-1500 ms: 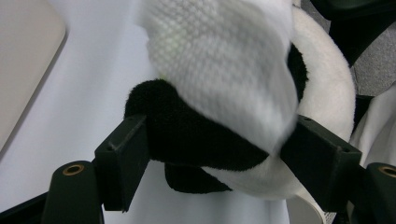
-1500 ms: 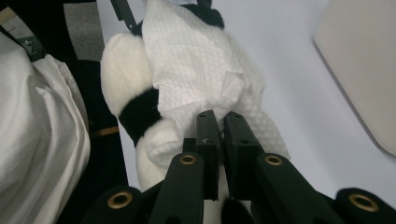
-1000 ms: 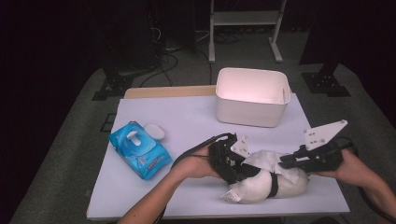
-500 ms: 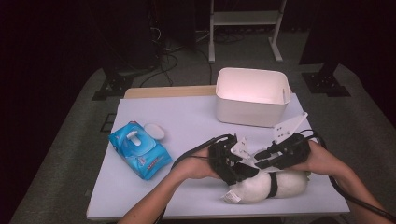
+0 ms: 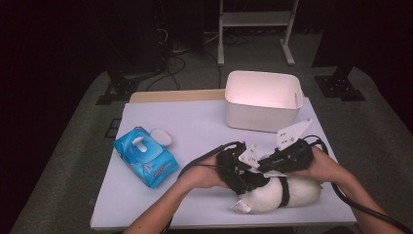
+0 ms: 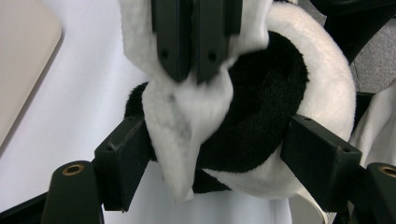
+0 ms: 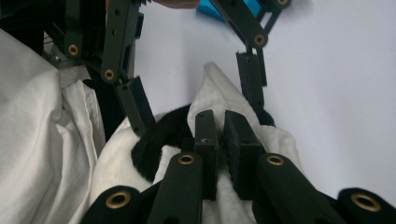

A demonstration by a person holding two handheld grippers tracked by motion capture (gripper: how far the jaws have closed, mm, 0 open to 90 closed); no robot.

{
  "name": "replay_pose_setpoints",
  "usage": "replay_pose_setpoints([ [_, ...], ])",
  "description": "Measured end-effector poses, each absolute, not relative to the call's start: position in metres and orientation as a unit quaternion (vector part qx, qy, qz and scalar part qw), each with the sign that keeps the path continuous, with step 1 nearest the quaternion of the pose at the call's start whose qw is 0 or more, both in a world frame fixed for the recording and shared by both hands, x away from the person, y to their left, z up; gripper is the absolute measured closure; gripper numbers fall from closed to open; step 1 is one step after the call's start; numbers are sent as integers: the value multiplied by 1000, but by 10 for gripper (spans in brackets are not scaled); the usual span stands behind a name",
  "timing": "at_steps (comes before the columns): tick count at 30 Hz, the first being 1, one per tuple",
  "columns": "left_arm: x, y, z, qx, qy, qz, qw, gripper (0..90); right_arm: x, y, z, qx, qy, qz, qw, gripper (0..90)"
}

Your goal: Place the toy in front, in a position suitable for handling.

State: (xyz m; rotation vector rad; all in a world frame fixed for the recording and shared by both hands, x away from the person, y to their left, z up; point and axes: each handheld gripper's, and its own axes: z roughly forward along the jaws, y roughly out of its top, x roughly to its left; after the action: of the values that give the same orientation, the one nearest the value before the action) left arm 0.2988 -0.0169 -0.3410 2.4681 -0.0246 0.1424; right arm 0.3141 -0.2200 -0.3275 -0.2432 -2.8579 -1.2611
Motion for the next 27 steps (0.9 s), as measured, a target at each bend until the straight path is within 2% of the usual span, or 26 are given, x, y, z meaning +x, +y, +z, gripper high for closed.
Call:
replay_pose_setpoints([
  [8, 299, -19, -340, 944, -10, 55, 325, 242, 299, -255, -324, -105, -919, -380, -15, 821],
  [17, 300, -20, -339, 945, -10, 55, 321, 241, 291, -282, -314, -129, -913, -385, -37, 658],
  [20, 300, -20, -339, 946, -10, 55, 321, 241, 293, -286, -319, -138, -919, -369, -33, 610],
  [27, 298, -22, -338, 946, -17, 60, 319, 240, 306, -271, -332, -139, -918, -370, -2, 575],
])
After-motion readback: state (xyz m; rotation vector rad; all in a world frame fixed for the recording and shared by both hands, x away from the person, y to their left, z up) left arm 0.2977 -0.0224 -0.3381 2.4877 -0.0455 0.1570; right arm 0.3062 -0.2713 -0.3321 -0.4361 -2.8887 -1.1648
